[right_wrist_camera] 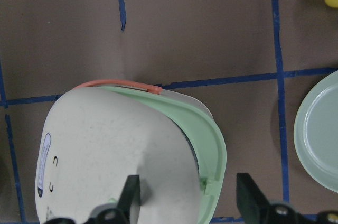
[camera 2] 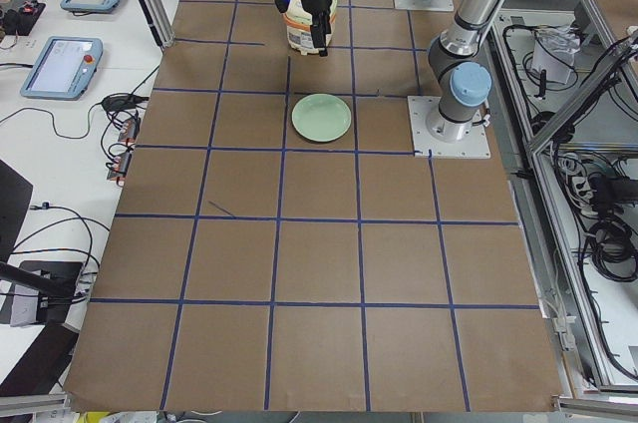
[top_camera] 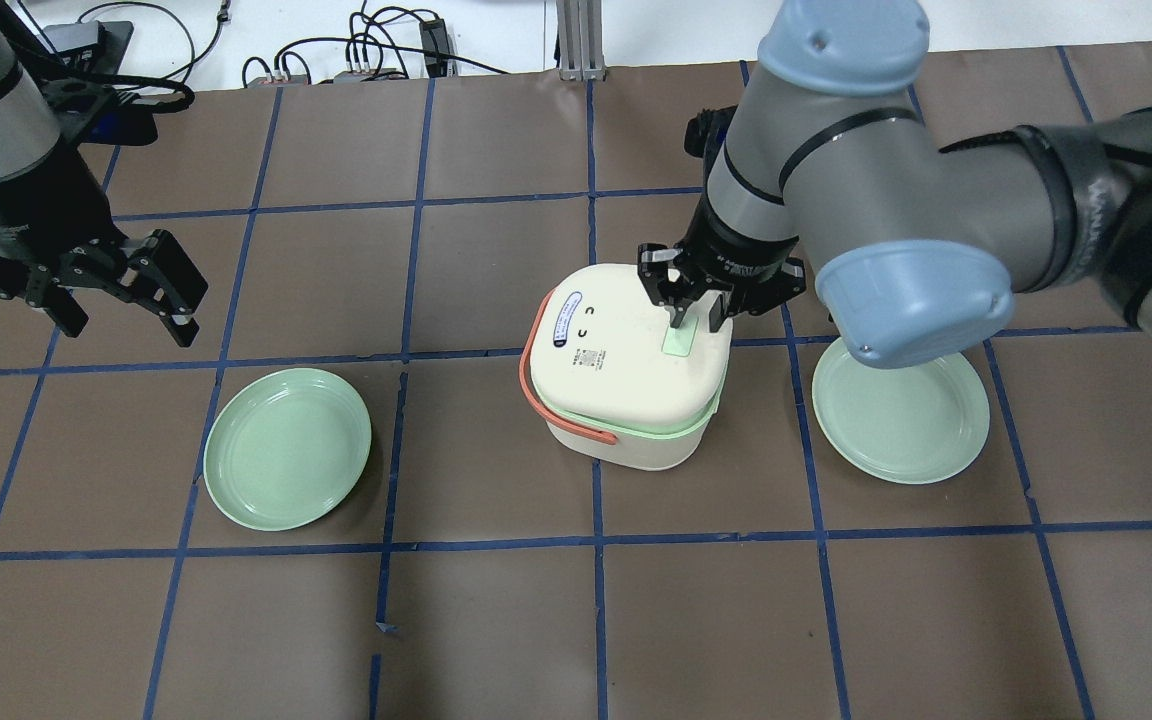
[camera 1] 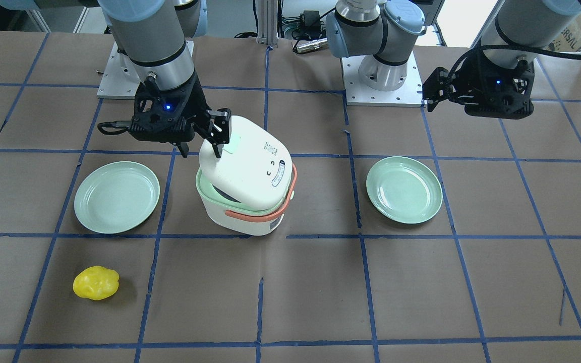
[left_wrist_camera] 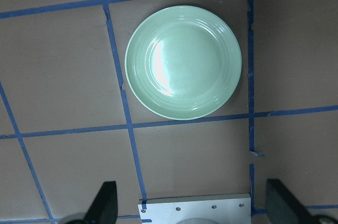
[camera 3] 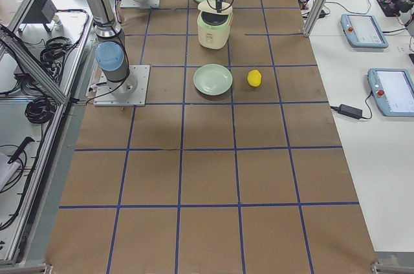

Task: Press rice cooker button
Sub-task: 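Lift the right gripper away as the rice cooker lid pops open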

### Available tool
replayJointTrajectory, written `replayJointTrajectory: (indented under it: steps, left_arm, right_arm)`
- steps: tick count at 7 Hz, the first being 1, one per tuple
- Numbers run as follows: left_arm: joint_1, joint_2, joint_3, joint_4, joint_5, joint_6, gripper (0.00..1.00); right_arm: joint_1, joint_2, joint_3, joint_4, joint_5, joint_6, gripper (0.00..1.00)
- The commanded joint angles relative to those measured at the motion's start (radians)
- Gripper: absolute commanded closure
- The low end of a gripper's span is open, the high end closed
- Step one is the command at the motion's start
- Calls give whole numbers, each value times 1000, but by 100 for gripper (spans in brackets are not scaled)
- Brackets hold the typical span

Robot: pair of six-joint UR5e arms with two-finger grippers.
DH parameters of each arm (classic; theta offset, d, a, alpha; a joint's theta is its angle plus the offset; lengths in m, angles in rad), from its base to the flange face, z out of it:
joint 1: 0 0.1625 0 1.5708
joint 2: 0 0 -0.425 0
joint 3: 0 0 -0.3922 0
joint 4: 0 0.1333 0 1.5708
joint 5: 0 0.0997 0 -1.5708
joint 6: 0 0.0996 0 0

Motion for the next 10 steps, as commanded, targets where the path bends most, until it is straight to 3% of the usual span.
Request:
replayJointTrajectory:
  steps: [1,4,8,10]
  left_arm:
    - [0,0,0,0,0,0,0]
    - [0,0,0,0,0,0,0]
    - [0,0,0,0,0,0,0]
    - [0,0,0,0,0,0,0]
  right_arm:
    - [-45,38,-115,70,-58,-68,11]
    - [-153,34,-108,76,-57,-230,1]
    - [-161,-8,-105,215,-60,-233,0]
    - [-159,-6,-105,214,-60,-232,0]
